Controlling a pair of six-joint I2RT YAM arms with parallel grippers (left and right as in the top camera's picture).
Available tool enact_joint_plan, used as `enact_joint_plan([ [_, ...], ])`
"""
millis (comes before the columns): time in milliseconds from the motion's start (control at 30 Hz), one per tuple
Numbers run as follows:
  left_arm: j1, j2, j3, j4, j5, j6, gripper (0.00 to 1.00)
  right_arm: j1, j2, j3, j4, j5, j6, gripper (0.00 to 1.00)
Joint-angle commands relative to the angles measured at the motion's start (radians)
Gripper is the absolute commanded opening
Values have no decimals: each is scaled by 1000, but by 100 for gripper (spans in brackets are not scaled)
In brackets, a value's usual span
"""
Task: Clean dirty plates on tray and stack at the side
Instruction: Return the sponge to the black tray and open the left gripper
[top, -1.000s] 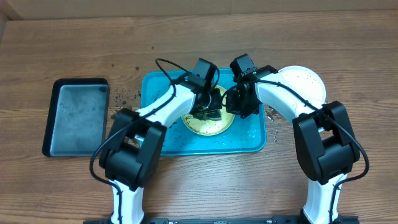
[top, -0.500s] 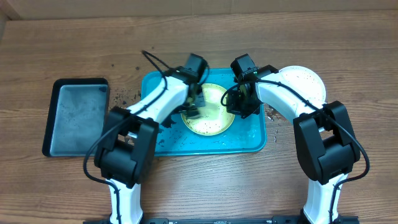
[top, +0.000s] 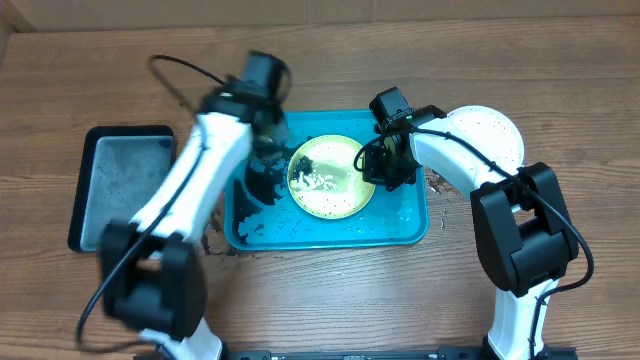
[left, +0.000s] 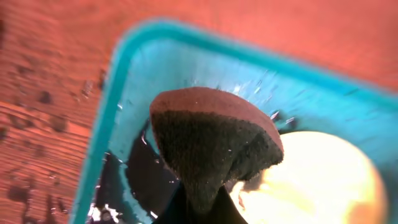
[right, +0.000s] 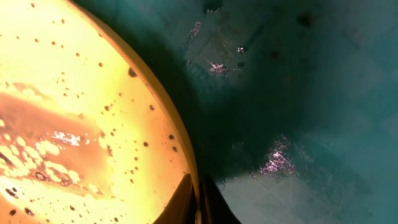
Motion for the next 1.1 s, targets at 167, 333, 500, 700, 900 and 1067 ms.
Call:
enact_joint_plan([
  [167,246,-154,28,-161,71,35,4,-9,11,-8,20,63,-2,4],
  [333,421,-130,-7,-221,-36,-35,4,-9,11,-8,34,63,-2,4],
  [500,537,-96,-97,-192,-30,-140,4,-9,11,-8,37,63,-2,4],
  [700,617,-30,-228,2,-29,-185,4,-9,11,-8,36,63,-2,4],
  [900,650,61,-238,102,-21,-202,5,-9,11,-8,32,63,-2,4],
  [1067,645,80,-237,135,-14,-201,73,-9,11,-8,24,63,-2,4],
])
